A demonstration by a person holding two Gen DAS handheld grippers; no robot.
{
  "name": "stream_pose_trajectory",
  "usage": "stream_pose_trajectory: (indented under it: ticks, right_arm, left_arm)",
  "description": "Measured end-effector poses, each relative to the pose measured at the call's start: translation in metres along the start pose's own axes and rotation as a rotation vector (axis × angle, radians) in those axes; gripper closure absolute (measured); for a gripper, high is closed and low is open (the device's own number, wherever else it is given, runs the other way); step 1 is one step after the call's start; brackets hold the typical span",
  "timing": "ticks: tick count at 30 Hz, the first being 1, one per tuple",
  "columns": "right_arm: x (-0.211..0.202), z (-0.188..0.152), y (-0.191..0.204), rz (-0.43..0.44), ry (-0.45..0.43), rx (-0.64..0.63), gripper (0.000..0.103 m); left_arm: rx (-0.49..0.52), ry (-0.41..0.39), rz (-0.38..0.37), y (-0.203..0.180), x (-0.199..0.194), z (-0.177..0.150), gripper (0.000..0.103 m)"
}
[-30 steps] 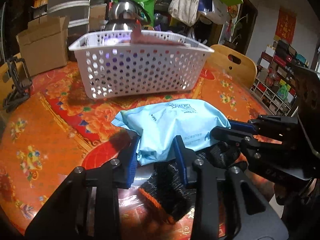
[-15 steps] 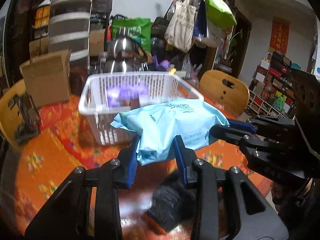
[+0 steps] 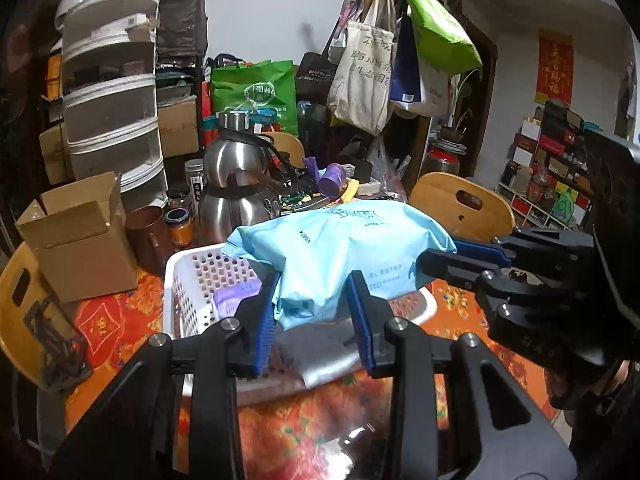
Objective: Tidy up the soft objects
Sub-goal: 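Lift the wipes pack into the basket and open both tools, then return both tools to the black knit glove and grasp its cuff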
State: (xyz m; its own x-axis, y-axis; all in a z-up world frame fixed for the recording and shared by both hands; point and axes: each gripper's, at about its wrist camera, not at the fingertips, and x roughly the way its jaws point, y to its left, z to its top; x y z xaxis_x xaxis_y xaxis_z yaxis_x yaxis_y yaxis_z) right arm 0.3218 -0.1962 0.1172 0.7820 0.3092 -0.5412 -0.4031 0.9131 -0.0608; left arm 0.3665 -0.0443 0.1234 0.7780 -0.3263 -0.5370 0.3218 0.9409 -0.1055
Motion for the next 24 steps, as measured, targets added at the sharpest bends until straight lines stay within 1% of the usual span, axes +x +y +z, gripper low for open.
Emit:
stream_pose_trajectory:
  ticks: [4,10,12,13,15,16,17,18,19,20,22,24]
  right_arm:
    - [0.026,0.008,-0.012,-0.013,0.011,-0.007,0.089]
    - [0.059,0.006,-0.026,-0.007,0.024,0.0,0.088]
    - [0.068,0.004,-0.029,-0.005,0.031,0.006,0.086]
    - [0.072,0.002,-0.031,-0.005,0.037,0.01,0.083]
    - [0.085,-0.004,-0.033,-0.031,0.067,0.02,0.081]
    - [0.09,-0.006,-0.035,-0.046,0.088,0.028,0.076]
    - [0.096,-0.011,-0.04,-0.044,0.109,0.049,0.069]
    - [0.099,-0.015,-0.045,-0.041,0.125,0.074,0.057]
    - [0.101,-0.018,-0.048,-0.041,0.132,0.09,0.05]
    - [0.102,-0.022,-0.053,-0.048,0.134,0.107,0.049]
    - [0.102,-0.026,-0.057,-0.055,0.131,0.112,0.045]
    - [0.102,-0.028,-0.059,-0.056,0.132,0.123,0.043]
  left_arm:
    - [0.002,0.031,0.015,0.007,0.031,0.01,0.071]
    - [-0.015,0.056,0.019,0.019,0.067,0.007,0.071]
    - [-0.008,0.067,0.041,0.021,0.08,0.001,0.071]
    - [-0.009,0.077,0.05,0.023,0.087,-0.002,0.068]
    - [-0.02,0.098,0.056,0.028,0.097,-0.008,0.068]
    - [-0.03,0.112,0.054,0.032,0.102,-0.011,0.068]
    - [-0.039,0.126,0.061,0.037,0.107,-0.015,0.068]
    - [-0.039,0.132,0.069,0.039,0.109,-0.017,0.067]
    - [-0.037,0.14,0.07,0.042,0.111,-0.019,0.064]
    - [-0.036,0.144,0.075,0.043,0.112,-0.021,0.061]
    - [-0.035,0.144,0.085,0.045,0.112,-0.024,0.045]
    - [-0.025,0.13,0.103,0.045,0.11,-0.026,0.037]
